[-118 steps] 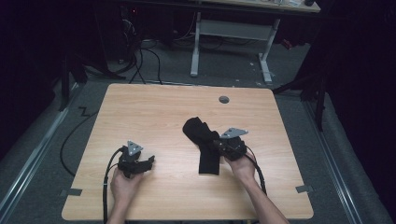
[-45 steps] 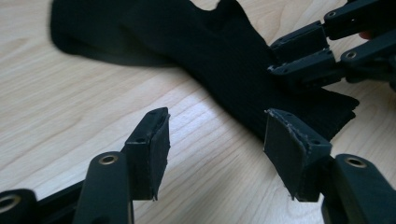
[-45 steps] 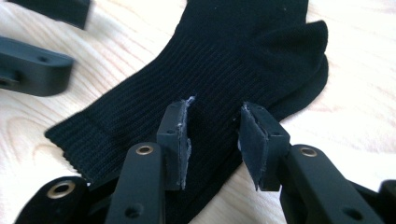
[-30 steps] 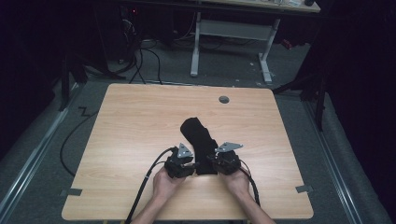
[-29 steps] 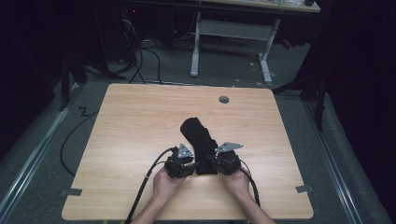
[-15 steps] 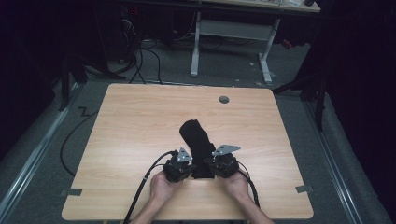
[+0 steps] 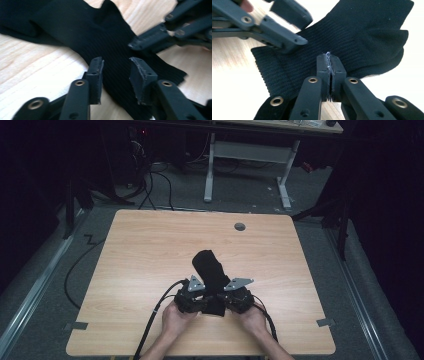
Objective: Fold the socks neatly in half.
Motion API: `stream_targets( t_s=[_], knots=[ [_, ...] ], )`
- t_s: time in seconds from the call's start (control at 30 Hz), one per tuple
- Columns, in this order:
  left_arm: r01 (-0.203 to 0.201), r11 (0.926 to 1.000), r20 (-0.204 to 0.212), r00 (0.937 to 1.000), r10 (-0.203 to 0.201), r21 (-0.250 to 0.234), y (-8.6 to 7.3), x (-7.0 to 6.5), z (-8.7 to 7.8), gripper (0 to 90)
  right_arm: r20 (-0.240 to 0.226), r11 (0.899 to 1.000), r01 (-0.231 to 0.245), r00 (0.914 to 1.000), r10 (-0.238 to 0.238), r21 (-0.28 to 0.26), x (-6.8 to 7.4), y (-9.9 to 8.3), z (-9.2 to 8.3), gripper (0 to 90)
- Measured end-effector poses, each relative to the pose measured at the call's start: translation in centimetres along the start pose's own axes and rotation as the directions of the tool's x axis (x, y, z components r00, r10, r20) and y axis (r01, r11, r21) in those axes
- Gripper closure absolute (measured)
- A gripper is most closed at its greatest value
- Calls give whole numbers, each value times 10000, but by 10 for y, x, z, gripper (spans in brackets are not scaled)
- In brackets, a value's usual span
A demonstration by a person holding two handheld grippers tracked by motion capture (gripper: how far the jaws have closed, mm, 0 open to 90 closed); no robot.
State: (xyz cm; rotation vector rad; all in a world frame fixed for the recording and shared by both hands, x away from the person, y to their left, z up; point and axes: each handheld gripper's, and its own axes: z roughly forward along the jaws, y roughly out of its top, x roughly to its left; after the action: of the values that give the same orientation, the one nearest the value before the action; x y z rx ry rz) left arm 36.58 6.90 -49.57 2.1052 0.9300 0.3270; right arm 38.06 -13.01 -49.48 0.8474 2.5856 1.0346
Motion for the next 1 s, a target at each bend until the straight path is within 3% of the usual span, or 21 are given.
stream_targets(
  t_s=[0.1, 0.23, 0.4, 0.53, 0.63, 0.73, 0.8, 1.0],
  knots=[
    [-139, 9996, -46, 9999, 140, 248, -1, -2, 3, 588, 28, 9993, -291, 9996, 292, -225, -2, 0, -2, 768],
    [-178, 9991, 46, 9998, 176, 377, -3, -5, 2, 592, 403, 9918, -938, 9944, 976, -873, -9, 4, -9, 696],
    [-109, 9992, 241, 9997, 99, 392, -6, -11, 1, 592, 840, 9893, -1247, 9878, 1309, -759, -15, 11, 1, 667],
    [-13, 10000, 96, 10000, 12, 19, -4, -10, -7, 551, 926, 9920, -1195, 9881, 1228, -407, -12, 12, 13, 645],
    [538, 9979, -219, 9983, -545, -351, 1, 2, -12, 508, 1020, 9938, -1059, 9888, 1089, -348, -9, 10, 15, 640],
    [886, 9955, -521, 9946, -902, -336, 3, 12, -12, 497, 976, 9956, -892, 9910, 915, -285, -6, 10, 14, 641],
    [894, 9955, -699, 9933, -916, -329, 4, 16, -13, 494, 948, 9972, -669, 9930, 698, -326, -6, 8, 14, 645],
    [1008, 9940, -955, 9899, -1044, -417, 7, 21, -14, 486, 818, 9981, -607, 9947, 615, -119, -5, 11, 15, 667]
  ],
)
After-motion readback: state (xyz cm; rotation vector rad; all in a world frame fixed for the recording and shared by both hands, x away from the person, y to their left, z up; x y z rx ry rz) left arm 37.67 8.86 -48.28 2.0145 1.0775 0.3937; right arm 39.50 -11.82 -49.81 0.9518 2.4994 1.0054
